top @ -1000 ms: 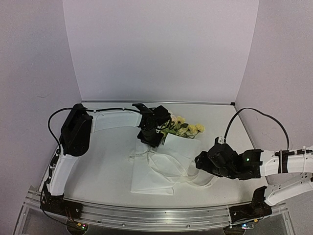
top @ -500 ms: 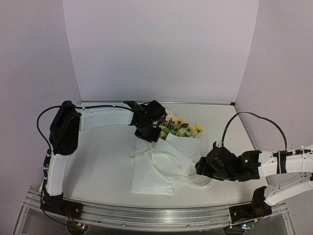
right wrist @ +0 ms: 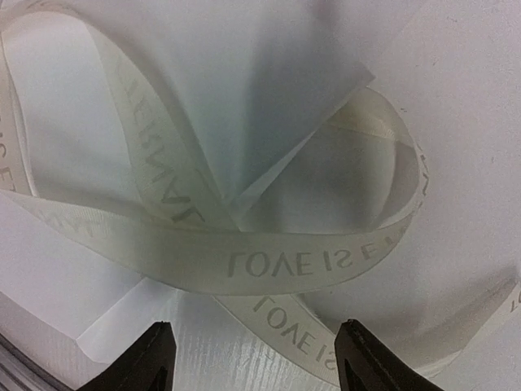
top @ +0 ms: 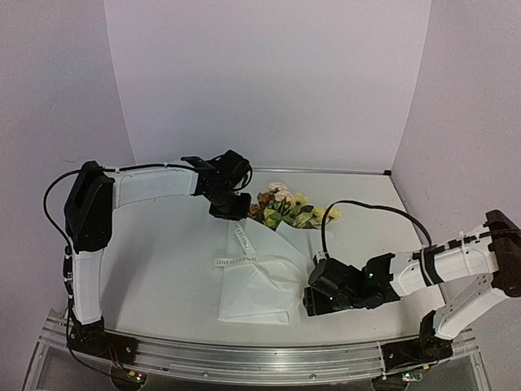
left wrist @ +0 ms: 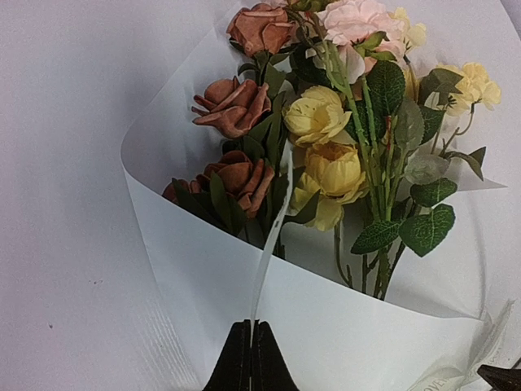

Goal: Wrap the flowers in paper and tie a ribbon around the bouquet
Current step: Cross the ribbon over the folded bouquet.

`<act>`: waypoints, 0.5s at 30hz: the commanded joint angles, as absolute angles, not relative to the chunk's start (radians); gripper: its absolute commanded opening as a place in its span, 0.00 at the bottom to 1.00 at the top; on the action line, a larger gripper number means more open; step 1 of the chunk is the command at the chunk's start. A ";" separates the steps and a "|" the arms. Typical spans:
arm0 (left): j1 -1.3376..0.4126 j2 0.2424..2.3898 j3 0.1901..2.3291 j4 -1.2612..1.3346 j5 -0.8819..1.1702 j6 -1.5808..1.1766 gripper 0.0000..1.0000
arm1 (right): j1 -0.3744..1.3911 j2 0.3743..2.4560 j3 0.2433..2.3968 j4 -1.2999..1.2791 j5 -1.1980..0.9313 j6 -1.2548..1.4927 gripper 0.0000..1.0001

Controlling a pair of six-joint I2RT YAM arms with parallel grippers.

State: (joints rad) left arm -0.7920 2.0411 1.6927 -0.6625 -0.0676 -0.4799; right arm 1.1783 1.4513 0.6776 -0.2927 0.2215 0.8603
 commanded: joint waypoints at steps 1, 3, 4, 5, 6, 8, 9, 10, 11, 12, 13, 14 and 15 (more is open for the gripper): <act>-0.769 1.978 1.684 -0.628 -0.040 -0.499 0.00 | 1.190 1.530 0.758 -0.325 0.185 0.809 0.69; -0.759 1.973 1.681 -0.627 -0.034 -0.502 0.00 | 1.191 1.565 0.774 -0.332 0.181 0.809 0.67; -0.755 1.971 1.681 -0.627 -0.032 -0.501 0.00 | 1.191 1.581 0.782 -0.339 0.184 0.814 0.66; -0.753 1.970 1.684 -0.629 -0.032 -0.499 0.00 | 1.191 1.596 0.790 -0.350 0.192 0.821 0.64; -0.751 1.969 1.686 -0.633 -0.033 -0.498 0.00 | 1.191 1.604 0.795 -0.361 0.202 0.829 0.62; -0.748 1.962 1.684 -0.636 -0.035 -0.496 0.00 | 1.190 1.610 0.797 -0.385 0.237 0.856 0.54; -0.746 1.958 1.681 -0.636 -0.035 -0.495 0.00 | 1.191 1.609 0.798 -0.398 0.255 0.867 0.52; -0.744 1.954 1.677 -0.635 -0.035 -0.494 0.00 | 1.191 1.605 0.798 -0.410 0.274 0.875 0.50; -0.742 1.949 1.673 -0.635 -0.035 -0.494 0.00 | 1.191 1.600 0.799 -0.422 0.292 0.884 0.48; -0.739 1.946 1.667 -0.634 -0.035 -0.494 0.00 | 1.191 1.597 0.801 -0.435 0.309 0.894 0.46; -0.736 1.941 1.662 -0.634 -0.035 -0.493 0.00 | 1.191 1.594 0.805 -0.445 0.321 0.900 0.43; -0.733 1.936 1.657 -0.634 -0.035 -0.493 0.00 | 1.191 1.592 0.811 -0.456 0.334 0.905 0.40; -0.729 1.932 1.650 -0.633 -0.034 -0.493 0.00 | 1.191 1.595 0.820 -0.465 0.343 0.906 0.36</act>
State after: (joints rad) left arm -0.7414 2.0086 1.6733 -0.6525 -0.0429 -0.4953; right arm 1.1854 1.6035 0.7681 -0.3909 0.2464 0.8685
